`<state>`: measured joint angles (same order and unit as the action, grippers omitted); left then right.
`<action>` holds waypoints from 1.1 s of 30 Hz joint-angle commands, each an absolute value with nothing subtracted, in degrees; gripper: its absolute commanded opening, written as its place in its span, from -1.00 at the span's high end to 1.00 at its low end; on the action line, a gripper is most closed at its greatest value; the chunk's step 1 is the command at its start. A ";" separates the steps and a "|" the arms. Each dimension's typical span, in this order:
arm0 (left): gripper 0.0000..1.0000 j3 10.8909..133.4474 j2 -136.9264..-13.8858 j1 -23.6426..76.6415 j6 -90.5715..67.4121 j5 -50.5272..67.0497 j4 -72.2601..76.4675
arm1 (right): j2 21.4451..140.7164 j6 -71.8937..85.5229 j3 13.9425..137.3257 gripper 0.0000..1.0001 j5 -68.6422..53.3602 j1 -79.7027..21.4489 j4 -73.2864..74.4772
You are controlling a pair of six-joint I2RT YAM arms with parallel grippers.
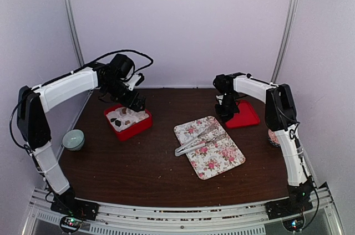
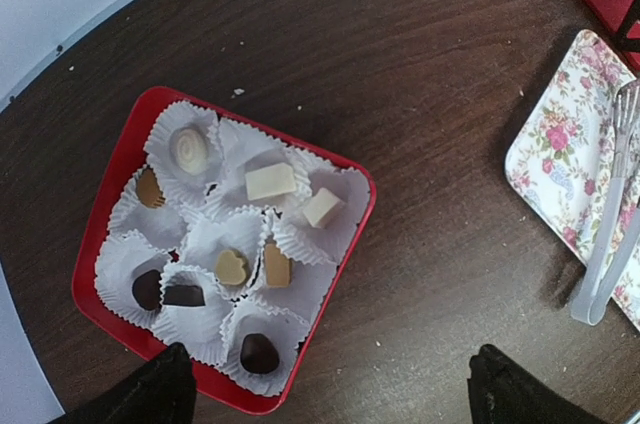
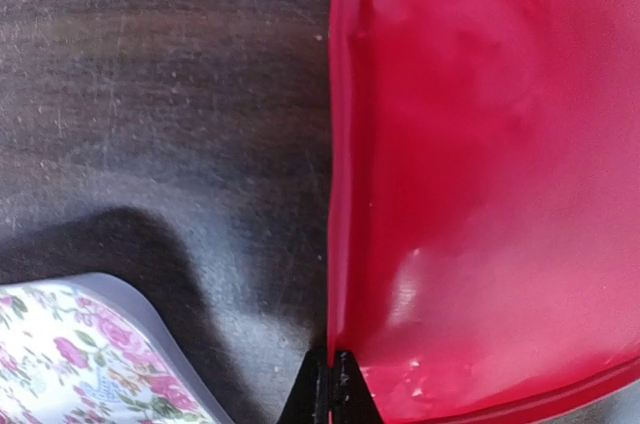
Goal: Pack the chocolate
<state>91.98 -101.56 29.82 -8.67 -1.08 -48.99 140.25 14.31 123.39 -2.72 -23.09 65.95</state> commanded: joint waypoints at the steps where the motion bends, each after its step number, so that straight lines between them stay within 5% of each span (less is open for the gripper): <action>1: -0.96 92.04 -99.58 28.53 -8.80 1.44 -46.37 | 133.57 12.68 122.83 1.00 0.50 -23.09 67.24; 12: -0.96 92.16 -100.55 13.85 -10.69 11.56 -40.93 | 120.94 12.40 123.55 1.00 -0.58 -21.27 66.46; 33: -0.95 119.40 -131.02 3.15 -8.01 23.57 -41.66 | 105.43 19.35 120.55 1.00 -9.93 -21.18 64.94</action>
<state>116.51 -129.29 3.25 -9.10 18.50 -42.02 108.88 17.04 120.49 -7.03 -21.45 67.20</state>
